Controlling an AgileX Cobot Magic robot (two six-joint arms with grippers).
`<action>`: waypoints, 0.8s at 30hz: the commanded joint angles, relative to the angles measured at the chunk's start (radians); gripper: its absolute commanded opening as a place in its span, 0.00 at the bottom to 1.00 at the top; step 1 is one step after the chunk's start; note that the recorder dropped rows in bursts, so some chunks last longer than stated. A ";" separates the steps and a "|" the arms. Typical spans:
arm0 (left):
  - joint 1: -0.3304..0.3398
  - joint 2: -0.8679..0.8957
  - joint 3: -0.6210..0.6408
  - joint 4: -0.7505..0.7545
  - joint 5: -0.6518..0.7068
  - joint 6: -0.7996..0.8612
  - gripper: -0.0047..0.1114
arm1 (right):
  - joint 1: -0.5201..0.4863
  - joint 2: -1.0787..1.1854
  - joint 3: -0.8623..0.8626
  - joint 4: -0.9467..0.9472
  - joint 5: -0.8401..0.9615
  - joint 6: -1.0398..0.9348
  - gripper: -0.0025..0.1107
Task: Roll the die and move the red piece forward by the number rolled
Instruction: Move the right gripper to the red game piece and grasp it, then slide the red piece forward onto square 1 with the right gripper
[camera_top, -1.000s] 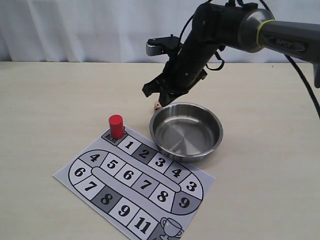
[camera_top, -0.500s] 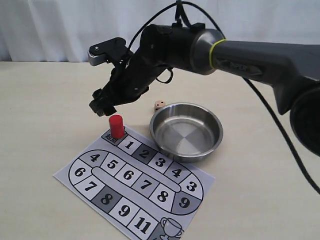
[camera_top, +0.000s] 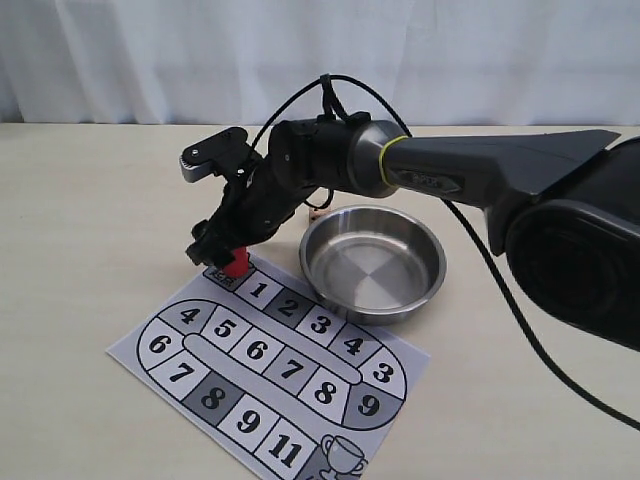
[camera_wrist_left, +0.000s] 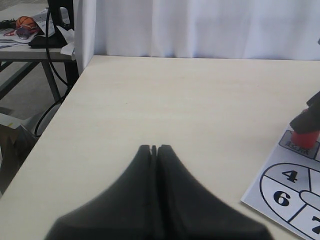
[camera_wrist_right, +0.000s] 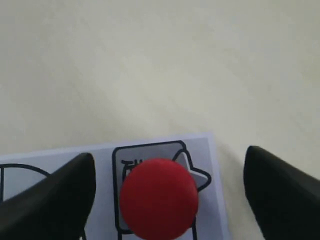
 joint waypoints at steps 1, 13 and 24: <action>0.000 -0.001 0.002 0.000 -0.012 -0.006 0.04 | 0.000 0.003 -0.002 -0.007 0.001 -0.009 0.61; 0.000 -0.001 0.002 0.000 -0.012 -0.006 0.04 | 0.000 -0.014 -0.004 -0.023 0.061 0.011 0.06; 0.000 -0.001 0.002 0.000 -0.012 -0.006 0.04 | -0.002 -0.116 -0.004 -0.053 0.221 0.011 0.06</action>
